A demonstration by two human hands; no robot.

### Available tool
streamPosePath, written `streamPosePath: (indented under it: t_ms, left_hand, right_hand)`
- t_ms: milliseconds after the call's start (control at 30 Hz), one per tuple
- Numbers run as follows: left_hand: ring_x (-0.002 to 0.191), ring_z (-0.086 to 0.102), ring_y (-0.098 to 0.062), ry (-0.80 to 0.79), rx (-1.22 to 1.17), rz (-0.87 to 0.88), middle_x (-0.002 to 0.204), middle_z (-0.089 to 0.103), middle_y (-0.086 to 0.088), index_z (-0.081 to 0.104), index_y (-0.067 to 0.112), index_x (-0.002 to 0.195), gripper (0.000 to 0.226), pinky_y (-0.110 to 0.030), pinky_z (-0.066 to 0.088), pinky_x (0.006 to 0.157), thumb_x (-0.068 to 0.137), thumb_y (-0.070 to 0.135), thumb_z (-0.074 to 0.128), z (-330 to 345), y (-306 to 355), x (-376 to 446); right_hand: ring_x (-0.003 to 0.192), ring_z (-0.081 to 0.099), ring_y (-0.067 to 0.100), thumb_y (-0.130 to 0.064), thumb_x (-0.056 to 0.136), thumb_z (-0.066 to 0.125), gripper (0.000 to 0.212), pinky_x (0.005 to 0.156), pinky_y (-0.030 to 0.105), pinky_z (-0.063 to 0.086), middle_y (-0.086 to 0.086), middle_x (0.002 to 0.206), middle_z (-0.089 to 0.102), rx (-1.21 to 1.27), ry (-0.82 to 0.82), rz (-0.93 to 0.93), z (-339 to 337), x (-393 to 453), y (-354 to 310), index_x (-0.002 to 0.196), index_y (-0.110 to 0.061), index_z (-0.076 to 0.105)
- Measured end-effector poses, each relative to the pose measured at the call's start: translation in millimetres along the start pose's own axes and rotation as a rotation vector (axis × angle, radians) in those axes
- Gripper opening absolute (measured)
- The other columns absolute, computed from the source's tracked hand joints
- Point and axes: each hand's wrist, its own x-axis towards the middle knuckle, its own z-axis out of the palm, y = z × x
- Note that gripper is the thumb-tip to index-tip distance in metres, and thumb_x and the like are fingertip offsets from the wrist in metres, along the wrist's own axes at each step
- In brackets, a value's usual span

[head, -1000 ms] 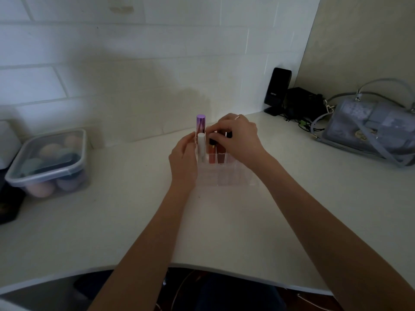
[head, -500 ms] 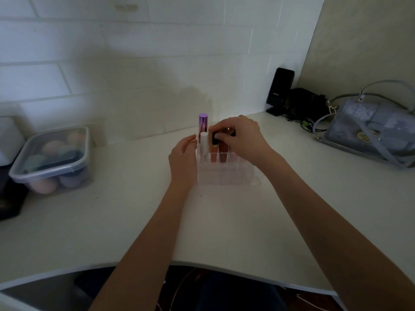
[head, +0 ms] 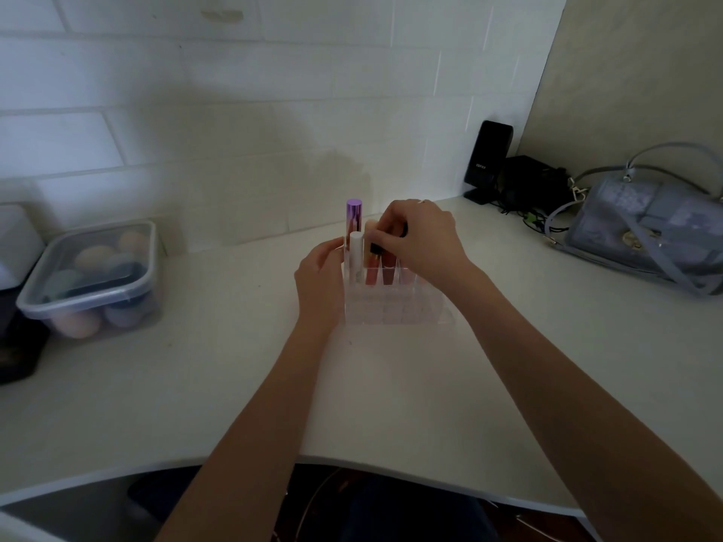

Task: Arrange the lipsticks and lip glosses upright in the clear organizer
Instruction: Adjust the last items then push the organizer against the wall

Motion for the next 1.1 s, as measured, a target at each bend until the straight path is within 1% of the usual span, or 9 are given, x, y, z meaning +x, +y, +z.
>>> streamPosePath:
  t_ms: [233,367,467,600,767,867,967,1033,1100]
  left_hand:
    - [0.091,0.066,-0.013,-0.001,-0.003,0.012,0.096,0.072,0.002,0.072,0.017,0.102,0.027,-0.019,0.048,0.072,0.089,0.017,0.049,0.4,-0.3,0.5]
    - [0.088,0.066,-0.009,-0.008,0.023,0.023,0.089,0.07,0.009,0.072,0.018,0.102,0.026,-0.021,0.051,0.074,0.089,0.016,0.049,0.2,0.1,1.4]
    - [0.09,0.066,-0.013,0.005,0.009,0.014,0.095,0.072,0.001,0.073,0.015,0.103,0.028,-0.022,0.05,0.077,0.089,0.014,0.048,1.2,-0.2,2.0]
    - [0.082,0.062,-0.003,-0.006,0.113,0.065,0.096,0.069,0.004,0.071,0.013,0.107,0.027,-0.002,0.042,0.063,0.093,0.014,0.048,0.7,-2.0,4.0]
    - [0.091,0.066,-0.014,0.01,0.002,0.011,0.098,0.072,-0.001,0.072,0.014,0.103,0.027,-0.023,0.051,0.08,0.09,0.014,0.049,0.7,1.6,0.2]
    - [0.091,0.065,-0.012,-0.002,0.009,0.018,0.097,0.072,0.002,0.072,0.016,0.103,0.027,-0.014,0.048,0.073,0.09,0.015,0.049,0.0,0.8,0.8]
    - [0.092,0.065,-0.009,-0.007,0.035,0.01,0.099,0.071,0.004,0.072,0.019,0.104,0.027,-0.01,0.044,0.068,0.09,0.019,0.049,-0.1,-0.9,0.9]
    - [0.096,0.064,-0.011,-0.002,0.028,-0.018,0.105,0.071,0.002,0.071,0.019,0.108,0.028,-0.015,0.047,0.076,0.091,0.018,0.049,0.1,-0.2,-0.3]
    - [0.105,0.062,-0.015,0.02,0.047,-0.034,0.115,0.068,-0.001,0.066,0.015,0.117,0.032,-0.027,0.049,0.091,0.093,0.016,0.046,2.4,0.0,-2.1]
  right_hand:
    - [0.071,0.052,0.011,-0.045,0.084,0.059,0.028,0.078,0.03,0.029,-0.008,0.07,0.06,-0.062,0.054,0.025,5.2,1.2,-0.5,0.072,-0.02,0.057]
    - [0.077,0.054,0.011,-0.045,0.083,0.063,0.023,0.083,0.034,0.038,-0.011,0.072,0.059,-0.035,-0.001,0.029,2.2,2.8,-0.4,0.076,-0.023,0.062]
    - [0.077,0.052,0.011,-0.044,0.081,0.067,0.018,0.084,0.037,0.044,-0.014,0.067,0.052,-0.013,-0.035,0.019,-1.7,2.0,-0.2,0.078,-0.026,0.065]
    - [0.082,0.053,0.012,-0.044,0.08,0.068,0.018,0.086,0.039,0.044,-0.01,0.076,0.059,-0.012,-0.045,-0.002,-4.7,-0.3,-2.4,0.082,-0.027,0.068]
    - [0.082,0.054,0.012,-0.045,0.08,0.067,0.018,0.086,0.04,0.045,-0.008,0.081,0.063,-0.008,-0.038,-0.01,-5.0,-1.4,-4.1,0.085,-0.028,0.07]
    - [0.077,0.054,0.009,-0.042,0.081,0.067,0.017,0.081,0.034,0.046,-0.008,0.078,0.062,0.067,-0.043,-0.032,-7.0,-3.8,-0.6,0.087,-0.027,0.072]
    - [0.076,0.054,0.001,-0.032,0.09,0.058,0.018,0.076,0.022,0.045,-0.01,0.086,0.064,0.276,0.198,0.057,-11.4,-13.0,7.2,0.097,-0.023,0.072]
    - [0.093,0.057,0.002,-0.028,0.096,0.047,0.027,0.087,0.018,0.044,-0.007,0.105,0.065,0.439,0.396,0.241,-11.2,-25.2,17.2,0.113,-0.02,0.066]
    - [0.112,0.053,0.01,-0.029,0.1,0.037,0.033,0.1,0.025,0.039,-0.002,0.121,0.06,0.557,0.449,0.476,-5.4,-42.3,27.6,0.121,-0.016,0.059]
